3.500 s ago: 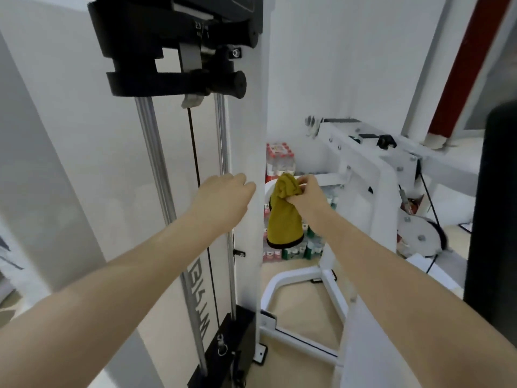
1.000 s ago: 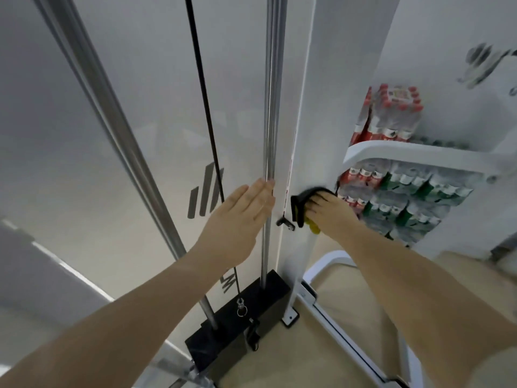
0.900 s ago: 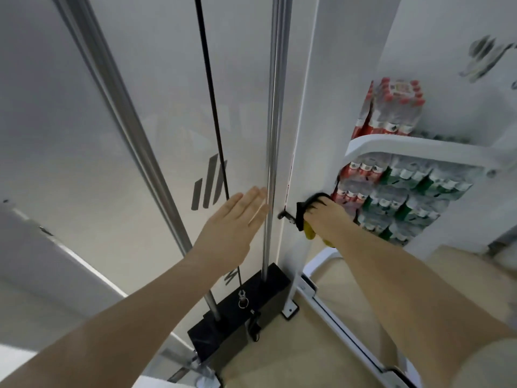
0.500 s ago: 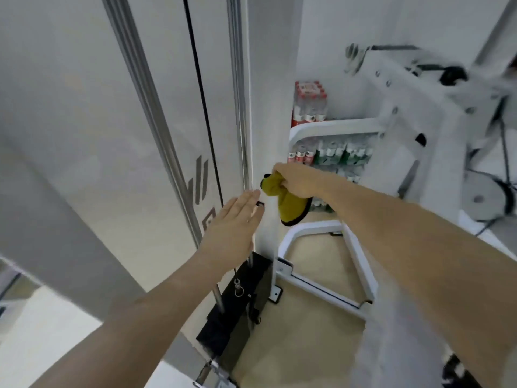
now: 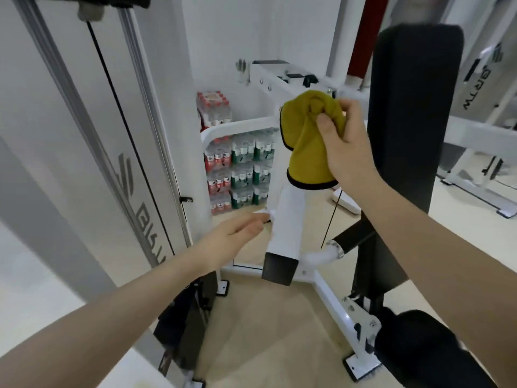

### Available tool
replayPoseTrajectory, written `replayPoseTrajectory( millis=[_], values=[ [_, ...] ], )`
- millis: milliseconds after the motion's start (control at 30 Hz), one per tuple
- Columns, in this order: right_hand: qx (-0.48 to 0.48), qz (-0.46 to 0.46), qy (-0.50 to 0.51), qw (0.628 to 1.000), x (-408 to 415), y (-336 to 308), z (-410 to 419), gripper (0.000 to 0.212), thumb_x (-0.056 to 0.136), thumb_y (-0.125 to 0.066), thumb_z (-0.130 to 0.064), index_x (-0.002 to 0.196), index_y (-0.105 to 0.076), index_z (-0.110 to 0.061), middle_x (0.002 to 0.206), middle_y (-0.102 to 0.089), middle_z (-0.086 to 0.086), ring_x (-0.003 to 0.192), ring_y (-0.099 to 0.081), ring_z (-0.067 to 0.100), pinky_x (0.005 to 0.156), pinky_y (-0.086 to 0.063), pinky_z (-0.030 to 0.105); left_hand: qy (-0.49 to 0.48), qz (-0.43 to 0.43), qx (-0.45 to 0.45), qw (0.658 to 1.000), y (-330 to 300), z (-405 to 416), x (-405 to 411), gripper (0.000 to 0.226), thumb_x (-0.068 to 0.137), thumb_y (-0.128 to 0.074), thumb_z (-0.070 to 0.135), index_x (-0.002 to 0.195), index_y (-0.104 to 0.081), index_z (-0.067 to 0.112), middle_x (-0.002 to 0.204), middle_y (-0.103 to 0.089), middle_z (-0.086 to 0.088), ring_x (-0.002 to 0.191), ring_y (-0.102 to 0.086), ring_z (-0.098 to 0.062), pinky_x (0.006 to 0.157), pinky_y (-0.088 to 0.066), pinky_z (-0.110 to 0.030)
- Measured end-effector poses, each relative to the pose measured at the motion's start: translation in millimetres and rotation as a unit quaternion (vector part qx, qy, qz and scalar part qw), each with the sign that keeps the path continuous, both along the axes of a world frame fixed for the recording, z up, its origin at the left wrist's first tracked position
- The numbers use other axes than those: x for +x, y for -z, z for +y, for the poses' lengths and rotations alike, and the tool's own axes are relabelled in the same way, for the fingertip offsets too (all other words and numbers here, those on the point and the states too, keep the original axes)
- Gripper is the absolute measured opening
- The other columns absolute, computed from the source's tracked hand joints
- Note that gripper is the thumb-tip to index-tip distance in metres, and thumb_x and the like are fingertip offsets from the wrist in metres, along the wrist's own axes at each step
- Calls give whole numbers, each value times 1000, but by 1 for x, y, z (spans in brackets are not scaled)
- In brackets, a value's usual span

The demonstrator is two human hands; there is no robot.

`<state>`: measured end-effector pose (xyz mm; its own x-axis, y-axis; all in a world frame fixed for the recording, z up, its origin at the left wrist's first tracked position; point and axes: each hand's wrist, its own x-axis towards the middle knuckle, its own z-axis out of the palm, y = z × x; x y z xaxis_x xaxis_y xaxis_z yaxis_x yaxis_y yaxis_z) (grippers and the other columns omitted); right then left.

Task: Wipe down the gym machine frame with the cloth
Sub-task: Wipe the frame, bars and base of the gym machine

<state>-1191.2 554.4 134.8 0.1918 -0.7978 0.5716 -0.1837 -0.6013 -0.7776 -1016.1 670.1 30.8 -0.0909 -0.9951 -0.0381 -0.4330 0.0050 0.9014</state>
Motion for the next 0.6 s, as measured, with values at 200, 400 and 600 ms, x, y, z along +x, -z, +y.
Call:
replayPoseTrajectory(
  millis=[200, 400, 600],
  values=[
    [-95, 438, -272, 851, -19, 82, 37, 43, 90, -46, -46, 118, -44, -13, 144, -41, 2, 119, -42, -1, 98, -26, 13, -104, 291, 85, 947, 14, 11, -25, 32, 90, -37, 8, 115, -56, 14, 112, -63, -1, 104, -58, -14, 85, -50, -20],
    [-185, 432, -322, 822, -8, 99, -14, 59, 91, -23, -48, 137, -43, -17, 138, -49, 3, 131, -36, 21, 111, -20, 38, -210, 386, 63, 896, 26, 19, -41, 40, 97, -24, 25, 119, -52, 6, 120, -54, -14, 115, -46, -26, 104, -35, -38],
    [-149, 410, -234, 869, 4, 100, -39, 55, 85, -30, -50, 118, -57, -16, 120, -58, 3, 125, -42, 26, 102, -24, 36, -251, 351, 33, 902, 34, 32, -66, 54, 99, -16, 44, 113, -59, 14, 121, -62, 0, 116, -55, -12, 104, -37, -29]
  ],
)
